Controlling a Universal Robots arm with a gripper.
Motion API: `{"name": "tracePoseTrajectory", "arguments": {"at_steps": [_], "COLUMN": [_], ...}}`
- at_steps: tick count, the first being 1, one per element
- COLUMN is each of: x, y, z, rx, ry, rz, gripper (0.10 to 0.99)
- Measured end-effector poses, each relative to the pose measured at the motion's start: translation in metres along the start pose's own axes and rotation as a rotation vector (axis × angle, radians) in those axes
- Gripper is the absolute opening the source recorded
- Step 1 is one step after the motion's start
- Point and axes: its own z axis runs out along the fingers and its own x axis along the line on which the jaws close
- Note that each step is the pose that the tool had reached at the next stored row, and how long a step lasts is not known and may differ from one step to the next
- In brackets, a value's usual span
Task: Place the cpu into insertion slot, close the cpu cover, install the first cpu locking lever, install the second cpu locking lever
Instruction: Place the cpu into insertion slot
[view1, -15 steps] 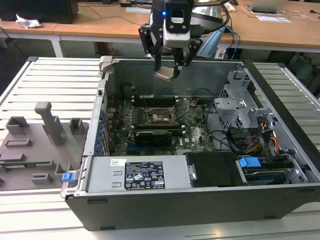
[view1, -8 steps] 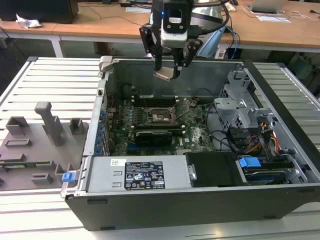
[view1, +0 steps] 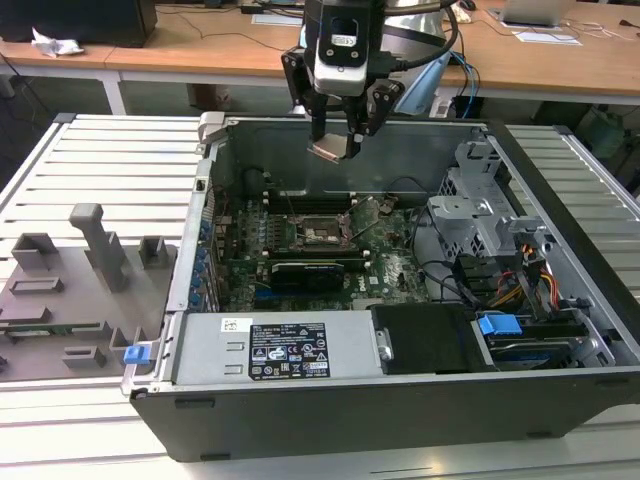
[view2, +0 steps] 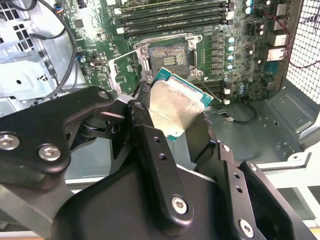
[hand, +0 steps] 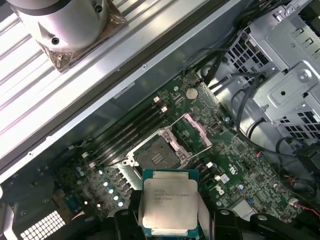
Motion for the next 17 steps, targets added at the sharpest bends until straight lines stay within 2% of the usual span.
{"name": "tracePoseTrajectory", "arguments": {"at_steps": [17], "x": [0.0], "y": [-0.0001], "z": [0.0009], "rx": [-0.002], "ry": [-0.0105], "rz": [0.122], "gripper": [0.529]}}
